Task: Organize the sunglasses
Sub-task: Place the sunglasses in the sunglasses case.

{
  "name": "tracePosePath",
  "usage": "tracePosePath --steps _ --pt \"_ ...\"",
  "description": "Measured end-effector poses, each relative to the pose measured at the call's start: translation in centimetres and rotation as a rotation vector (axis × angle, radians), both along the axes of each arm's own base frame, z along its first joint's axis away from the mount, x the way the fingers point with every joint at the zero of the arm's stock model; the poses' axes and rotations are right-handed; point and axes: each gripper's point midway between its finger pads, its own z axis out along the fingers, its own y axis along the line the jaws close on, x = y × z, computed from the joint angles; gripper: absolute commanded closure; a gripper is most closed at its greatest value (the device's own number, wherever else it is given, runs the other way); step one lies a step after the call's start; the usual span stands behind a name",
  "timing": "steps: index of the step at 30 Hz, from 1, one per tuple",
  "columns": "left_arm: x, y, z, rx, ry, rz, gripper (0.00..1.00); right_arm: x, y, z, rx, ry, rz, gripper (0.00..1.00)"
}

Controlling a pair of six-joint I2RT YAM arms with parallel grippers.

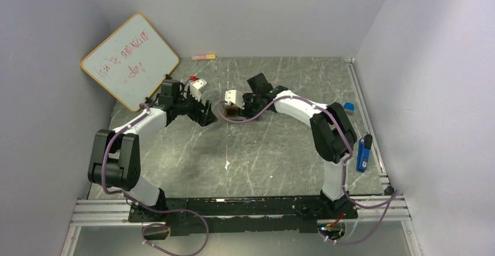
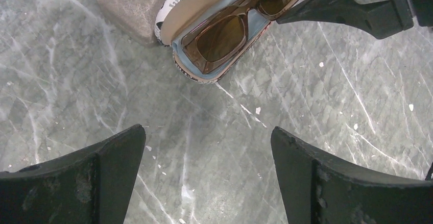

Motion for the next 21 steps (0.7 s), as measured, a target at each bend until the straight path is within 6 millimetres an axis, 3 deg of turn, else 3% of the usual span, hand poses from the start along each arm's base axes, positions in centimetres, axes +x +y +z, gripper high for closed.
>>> tracePosePath --steps 21 --pt "0.1 0.0 0.0 0.012 -0.01 0.014 0.03 -0.4 0.2 -1.2 0.003 0.037 0.003 0.54"
